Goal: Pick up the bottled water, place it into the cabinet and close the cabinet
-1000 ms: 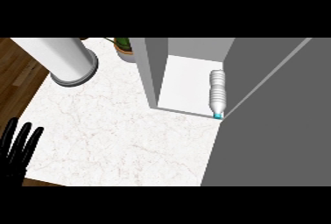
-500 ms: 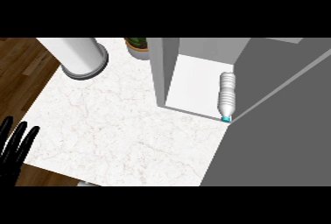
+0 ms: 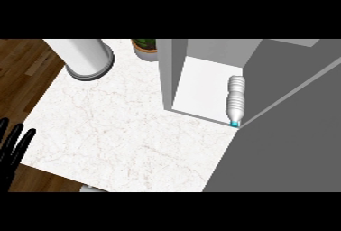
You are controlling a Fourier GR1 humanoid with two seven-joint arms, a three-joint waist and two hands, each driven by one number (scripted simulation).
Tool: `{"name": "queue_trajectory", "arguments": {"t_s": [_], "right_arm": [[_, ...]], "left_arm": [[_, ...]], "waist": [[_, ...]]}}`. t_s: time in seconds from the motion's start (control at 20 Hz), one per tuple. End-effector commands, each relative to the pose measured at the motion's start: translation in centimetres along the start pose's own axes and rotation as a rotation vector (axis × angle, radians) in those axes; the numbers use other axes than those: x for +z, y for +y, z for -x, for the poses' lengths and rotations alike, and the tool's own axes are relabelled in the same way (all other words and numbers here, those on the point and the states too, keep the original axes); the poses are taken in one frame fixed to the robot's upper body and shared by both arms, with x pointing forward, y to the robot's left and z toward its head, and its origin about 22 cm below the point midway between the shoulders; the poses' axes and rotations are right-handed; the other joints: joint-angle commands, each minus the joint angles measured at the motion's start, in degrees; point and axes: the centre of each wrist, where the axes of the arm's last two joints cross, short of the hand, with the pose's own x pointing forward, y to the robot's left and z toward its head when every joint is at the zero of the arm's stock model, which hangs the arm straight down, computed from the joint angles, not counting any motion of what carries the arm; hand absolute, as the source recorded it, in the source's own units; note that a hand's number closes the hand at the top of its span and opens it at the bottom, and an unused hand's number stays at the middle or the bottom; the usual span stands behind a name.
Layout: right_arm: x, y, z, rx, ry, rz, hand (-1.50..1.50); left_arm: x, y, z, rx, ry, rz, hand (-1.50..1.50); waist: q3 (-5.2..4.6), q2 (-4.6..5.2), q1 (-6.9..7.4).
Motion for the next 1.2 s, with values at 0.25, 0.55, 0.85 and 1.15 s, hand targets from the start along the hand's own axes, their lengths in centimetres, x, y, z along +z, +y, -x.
{"name": "queue_trajectory", "arguments": {"t_s": [0.25, 0.55, 0.85, 1.15], "right_arm": [[-1.7, 0.1, -0.6, 0.03, -0.021, -0.044, 1.5], [-1.8, 0.4, 0.2, -0.064, -0.033, -0.026, 1.5], [-1.9, 0.9, 0.9, -0.173, -0.064, -0.064, 1.5], [-1.8, 0.0, 1.4, -0.166, -0.049, 0.041, 1.5]], "left_arm": [[-0.3, 0.4, -0.5, -0.001, -0.001, 0.01, -1.5], [-0.5, 0.6, -0.6, 0.003, -0.016, 0.01, -1.5], [-1.0, 0.7, -1.0, 0.011, -0.032, 0.042, -1.5], [-1.3, 0.9, -1.4, -0.005, -0.033, 0.05, -1.5]], "waist": [[-0.05, 0.24, -0.43], [-0.08, 1.54, 0.1], [0.09, 2.94, 2.59], [0.18, 3.09, 2.52]]}}
